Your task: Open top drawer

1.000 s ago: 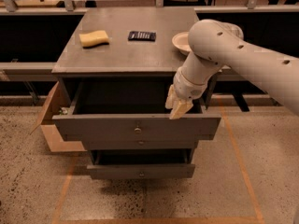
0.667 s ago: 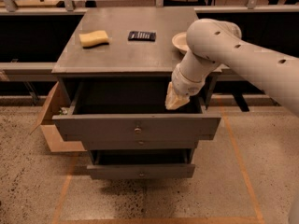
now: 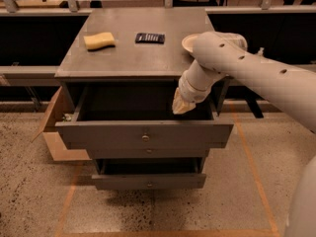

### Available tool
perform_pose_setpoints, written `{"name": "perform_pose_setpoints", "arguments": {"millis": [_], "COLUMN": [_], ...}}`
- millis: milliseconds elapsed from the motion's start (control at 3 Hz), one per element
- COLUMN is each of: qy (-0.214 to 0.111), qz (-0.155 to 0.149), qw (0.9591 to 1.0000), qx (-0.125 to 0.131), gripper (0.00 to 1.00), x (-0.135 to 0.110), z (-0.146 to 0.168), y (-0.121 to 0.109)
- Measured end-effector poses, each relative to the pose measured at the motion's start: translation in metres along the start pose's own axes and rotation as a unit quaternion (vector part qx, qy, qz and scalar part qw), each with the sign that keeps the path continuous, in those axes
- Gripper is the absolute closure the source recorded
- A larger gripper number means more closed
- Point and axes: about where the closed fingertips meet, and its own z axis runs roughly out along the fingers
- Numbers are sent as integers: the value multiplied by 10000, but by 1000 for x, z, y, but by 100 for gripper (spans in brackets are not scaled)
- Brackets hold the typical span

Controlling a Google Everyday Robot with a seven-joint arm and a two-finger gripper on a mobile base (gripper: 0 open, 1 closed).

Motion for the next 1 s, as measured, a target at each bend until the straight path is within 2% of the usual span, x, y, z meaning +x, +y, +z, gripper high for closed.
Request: {"name": "perform_pose_setpoints", "arguments": {"millis": [667, 1000], "qy": [18, 103], "qz": [-207, -212], "qw": [9998, 9997], "qx": [76, -10], "gripper": [100, 100], "x": [12, 20], "z": [44, 63], "y": [-8, -6]}}
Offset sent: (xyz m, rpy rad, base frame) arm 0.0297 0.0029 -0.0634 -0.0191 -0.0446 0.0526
